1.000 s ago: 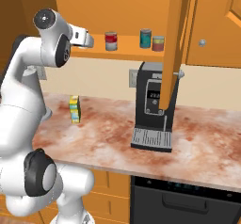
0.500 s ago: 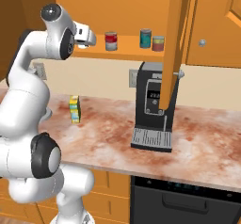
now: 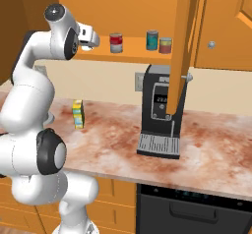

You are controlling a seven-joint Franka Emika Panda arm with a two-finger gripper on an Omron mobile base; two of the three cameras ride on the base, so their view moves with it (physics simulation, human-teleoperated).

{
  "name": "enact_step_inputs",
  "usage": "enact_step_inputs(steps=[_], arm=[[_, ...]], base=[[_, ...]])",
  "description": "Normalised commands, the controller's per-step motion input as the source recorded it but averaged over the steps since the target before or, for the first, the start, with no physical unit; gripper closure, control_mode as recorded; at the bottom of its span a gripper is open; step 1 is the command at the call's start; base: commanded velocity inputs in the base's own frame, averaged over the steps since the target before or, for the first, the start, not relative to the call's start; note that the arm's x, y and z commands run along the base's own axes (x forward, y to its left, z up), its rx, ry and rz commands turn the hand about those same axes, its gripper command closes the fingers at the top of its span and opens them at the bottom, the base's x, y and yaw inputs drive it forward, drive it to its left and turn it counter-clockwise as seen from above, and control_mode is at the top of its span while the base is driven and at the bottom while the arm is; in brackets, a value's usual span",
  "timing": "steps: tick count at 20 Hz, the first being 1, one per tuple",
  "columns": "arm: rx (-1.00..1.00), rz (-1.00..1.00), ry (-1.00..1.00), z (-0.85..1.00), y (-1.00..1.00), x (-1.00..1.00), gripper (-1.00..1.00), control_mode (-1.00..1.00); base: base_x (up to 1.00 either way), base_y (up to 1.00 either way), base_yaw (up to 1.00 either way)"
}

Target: Stack two cans on top of the other two cans in the cabinet.

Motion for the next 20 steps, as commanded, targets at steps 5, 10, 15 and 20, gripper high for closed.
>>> enact_step_inputs(steps=[5,10,15,20], arm=[[0.00,0.00,0.00,-0.20,0.04,0.27,-1.00,-1.00],[0.00,0.01,-0.02,-0.19,0.00,0.25,-1.00,-1.00],[0.00,0.02,-0.03,-0.05,0.00,0.31,-1.00,-1.00],[0.00,0.00,0.00,0.00,0.00,0.27,-1.00,-1.00]], base=[[0.00,0.00,0.00],[0.00,0.00,0.00],[0.00,0.00,0.00],[0.00,0.00,0.00]])
